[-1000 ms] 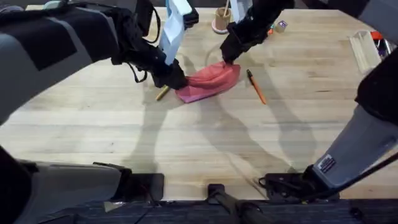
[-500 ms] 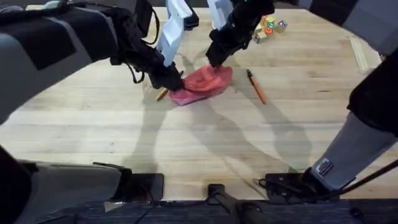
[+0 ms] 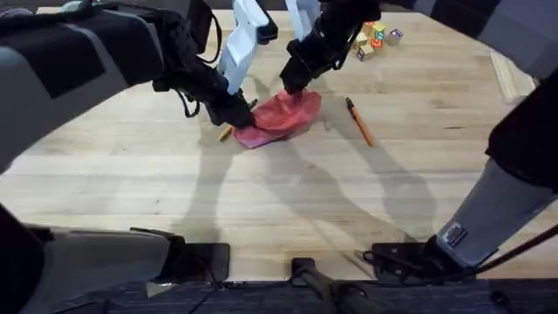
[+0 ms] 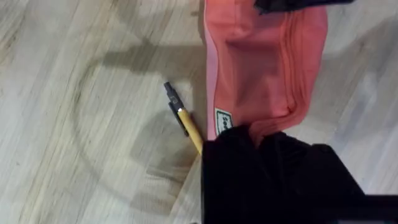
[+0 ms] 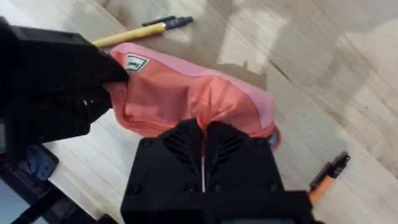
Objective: Unzip the bag, pick up the pens from the table one at a time and place them inside, then zip the bag closed.
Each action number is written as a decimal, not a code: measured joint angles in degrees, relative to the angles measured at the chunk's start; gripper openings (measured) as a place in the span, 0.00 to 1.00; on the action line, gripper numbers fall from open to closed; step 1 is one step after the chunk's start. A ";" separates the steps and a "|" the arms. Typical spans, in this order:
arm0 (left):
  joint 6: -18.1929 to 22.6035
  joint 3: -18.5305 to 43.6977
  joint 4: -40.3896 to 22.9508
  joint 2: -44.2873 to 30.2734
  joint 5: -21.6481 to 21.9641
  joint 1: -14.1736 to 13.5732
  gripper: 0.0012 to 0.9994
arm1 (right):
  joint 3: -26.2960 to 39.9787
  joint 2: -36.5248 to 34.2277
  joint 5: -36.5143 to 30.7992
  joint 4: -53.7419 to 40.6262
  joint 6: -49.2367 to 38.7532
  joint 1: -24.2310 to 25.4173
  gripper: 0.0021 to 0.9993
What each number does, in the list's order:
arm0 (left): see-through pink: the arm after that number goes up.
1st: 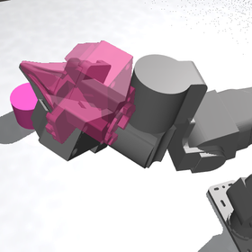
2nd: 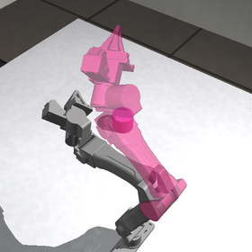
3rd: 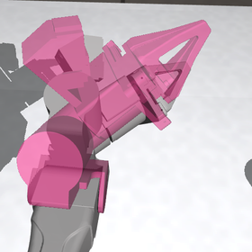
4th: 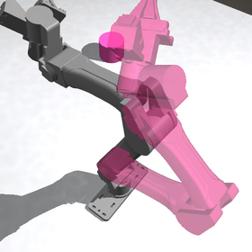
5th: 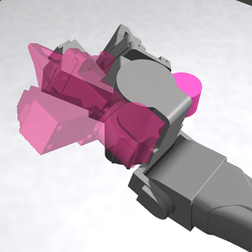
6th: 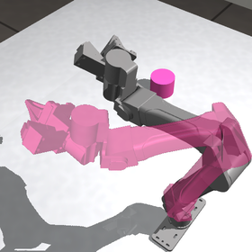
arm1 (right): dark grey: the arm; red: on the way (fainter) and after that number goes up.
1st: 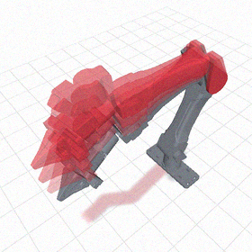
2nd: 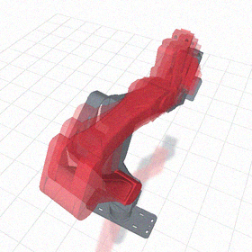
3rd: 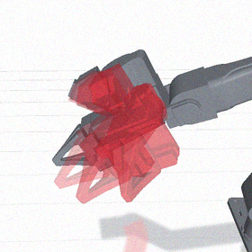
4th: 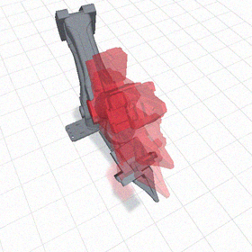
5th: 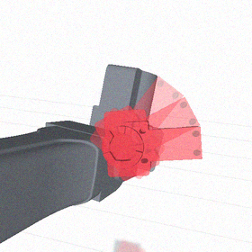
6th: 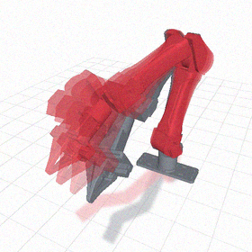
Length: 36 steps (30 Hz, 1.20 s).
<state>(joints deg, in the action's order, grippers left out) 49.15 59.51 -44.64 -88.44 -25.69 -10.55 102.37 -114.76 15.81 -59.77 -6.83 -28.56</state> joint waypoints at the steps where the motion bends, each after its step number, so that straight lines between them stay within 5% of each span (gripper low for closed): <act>1: 0.00 0.00 -0.09 0.00 0.02 0.00 0.04 | 0.02 0.00 0.19 0.02 0.00 -0.07 0.03; 36: -0.04 0.00 -2.12 0.00 1.75 0.74 0.04 | 1.64 -0.72 3.50 5.53 2.78 -3.89 0.03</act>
<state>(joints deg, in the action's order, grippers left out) 49.10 59.51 -46.76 -88.44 -23.94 -9.80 104.01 -115.48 19.31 -54.24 -4.05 -32.45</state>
